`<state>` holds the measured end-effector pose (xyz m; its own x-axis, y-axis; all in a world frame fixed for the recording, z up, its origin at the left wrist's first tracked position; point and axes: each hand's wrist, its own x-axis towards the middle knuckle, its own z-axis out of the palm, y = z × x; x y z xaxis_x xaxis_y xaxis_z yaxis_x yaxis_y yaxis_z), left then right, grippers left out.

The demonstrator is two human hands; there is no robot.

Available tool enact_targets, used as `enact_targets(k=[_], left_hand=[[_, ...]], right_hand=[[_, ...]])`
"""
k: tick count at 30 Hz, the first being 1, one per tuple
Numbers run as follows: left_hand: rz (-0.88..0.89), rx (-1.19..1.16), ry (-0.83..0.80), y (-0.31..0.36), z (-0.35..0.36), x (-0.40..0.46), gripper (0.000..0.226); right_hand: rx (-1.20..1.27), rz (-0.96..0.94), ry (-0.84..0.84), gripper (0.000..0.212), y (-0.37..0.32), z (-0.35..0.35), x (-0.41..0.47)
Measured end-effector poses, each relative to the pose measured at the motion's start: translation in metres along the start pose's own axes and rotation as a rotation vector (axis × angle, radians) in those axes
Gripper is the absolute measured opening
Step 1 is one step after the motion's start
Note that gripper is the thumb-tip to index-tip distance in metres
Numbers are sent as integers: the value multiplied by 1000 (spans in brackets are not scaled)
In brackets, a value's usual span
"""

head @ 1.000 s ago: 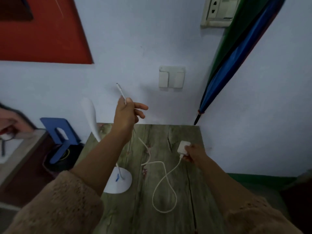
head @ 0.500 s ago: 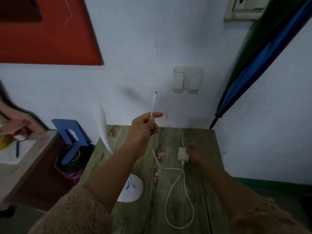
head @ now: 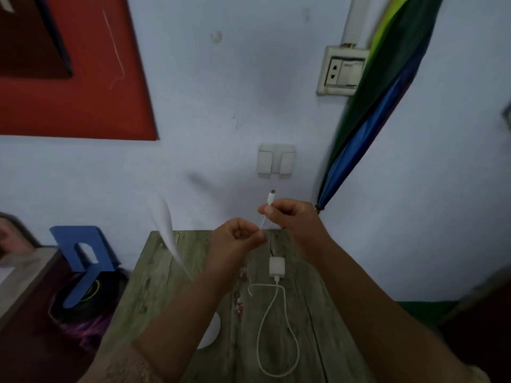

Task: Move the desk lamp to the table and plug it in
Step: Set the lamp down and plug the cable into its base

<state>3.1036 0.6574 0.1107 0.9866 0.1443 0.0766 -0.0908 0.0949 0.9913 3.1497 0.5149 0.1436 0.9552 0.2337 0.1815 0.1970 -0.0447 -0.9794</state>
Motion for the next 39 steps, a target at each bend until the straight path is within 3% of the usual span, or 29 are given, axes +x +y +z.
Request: enact_targets(k=[8, 12, 19, 27, 34, 39], left_hand=[[89, 25, 65, 36, -23, -20, 9], [111, 49, -7, 55, -34, -29, 6], [107, 93, 14, 54, -52, -52, 14], [52, 197, 78, 16, -65, -73, 11], [-112, 156, 153, -37, -79, -82, 11], [-238, 256, 156, -84, -102, -92, 5]], right_hand=[[-472, -288, 76, 11, -26, 13, -41], [-780, -484, 49, 9, -28, 24, -60], [-804, -660, 76, 10, -24, 40, -81], [-608, -434, 8, 10, 20, 53, -91], [-624, -329, -95, 9, 72, 68, -94], [-652, -167, -155, 12, 116, 74, -101]])
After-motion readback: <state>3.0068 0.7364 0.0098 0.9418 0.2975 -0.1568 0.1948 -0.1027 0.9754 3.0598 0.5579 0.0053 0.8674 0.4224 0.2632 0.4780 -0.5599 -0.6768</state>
